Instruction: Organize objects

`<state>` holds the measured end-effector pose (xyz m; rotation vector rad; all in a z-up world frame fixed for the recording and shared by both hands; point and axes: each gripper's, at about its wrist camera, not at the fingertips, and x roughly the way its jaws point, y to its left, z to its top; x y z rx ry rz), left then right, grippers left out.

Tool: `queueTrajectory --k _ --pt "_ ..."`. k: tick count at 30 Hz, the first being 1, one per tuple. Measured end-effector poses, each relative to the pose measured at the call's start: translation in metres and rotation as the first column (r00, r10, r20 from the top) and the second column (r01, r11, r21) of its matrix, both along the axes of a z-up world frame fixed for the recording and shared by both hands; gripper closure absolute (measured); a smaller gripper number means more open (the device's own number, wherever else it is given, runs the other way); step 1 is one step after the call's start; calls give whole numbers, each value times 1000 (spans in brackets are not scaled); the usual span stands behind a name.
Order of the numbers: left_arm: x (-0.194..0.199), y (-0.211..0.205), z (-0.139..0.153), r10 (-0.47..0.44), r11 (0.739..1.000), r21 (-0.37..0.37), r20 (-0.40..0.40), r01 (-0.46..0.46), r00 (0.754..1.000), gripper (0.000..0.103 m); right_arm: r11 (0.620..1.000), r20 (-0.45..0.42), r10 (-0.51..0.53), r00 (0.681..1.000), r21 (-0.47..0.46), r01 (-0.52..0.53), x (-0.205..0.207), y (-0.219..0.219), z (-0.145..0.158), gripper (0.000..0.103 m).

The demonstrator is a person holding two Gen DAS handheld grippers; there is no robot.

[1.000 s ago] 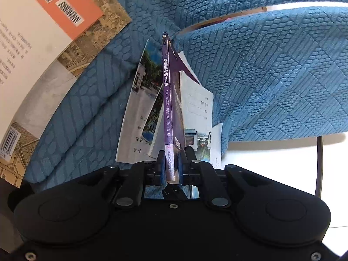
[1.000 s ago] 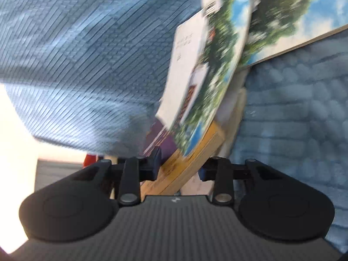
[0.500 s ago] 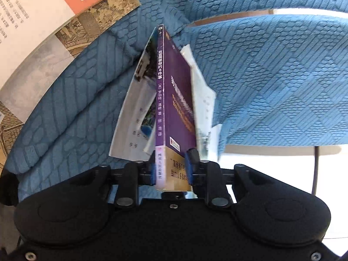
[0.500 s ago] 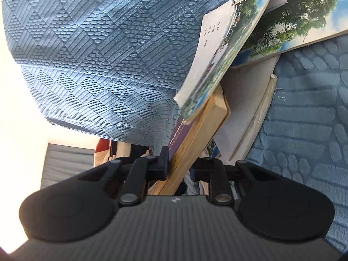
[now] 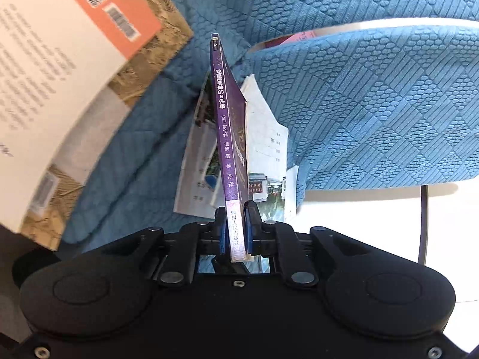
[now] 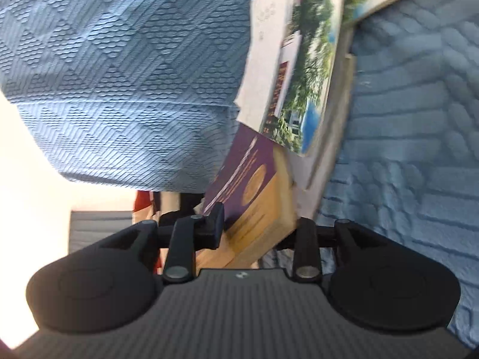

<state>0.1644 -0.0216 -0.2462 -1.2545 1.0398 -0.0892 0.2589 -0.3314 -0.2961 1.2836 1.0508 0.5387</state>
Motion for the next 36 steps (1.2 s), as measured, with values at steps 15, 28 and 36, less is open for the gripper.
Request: queueTrajectory --k 15,28,36 --pt "-27 57 40 -42 999 -26 69 44 997 89 989 158 108 981 -116 -90 -33 35 80 80" --pt "-25 94 128 -137 989 -14 237 145 962 88 980 289 102 952 -193 -46 -40 63 183 80" --pt "-27 128 168 -174 984 24 301 174 938 86 975 330 127 935 -216 -56 -44 93 223 79"
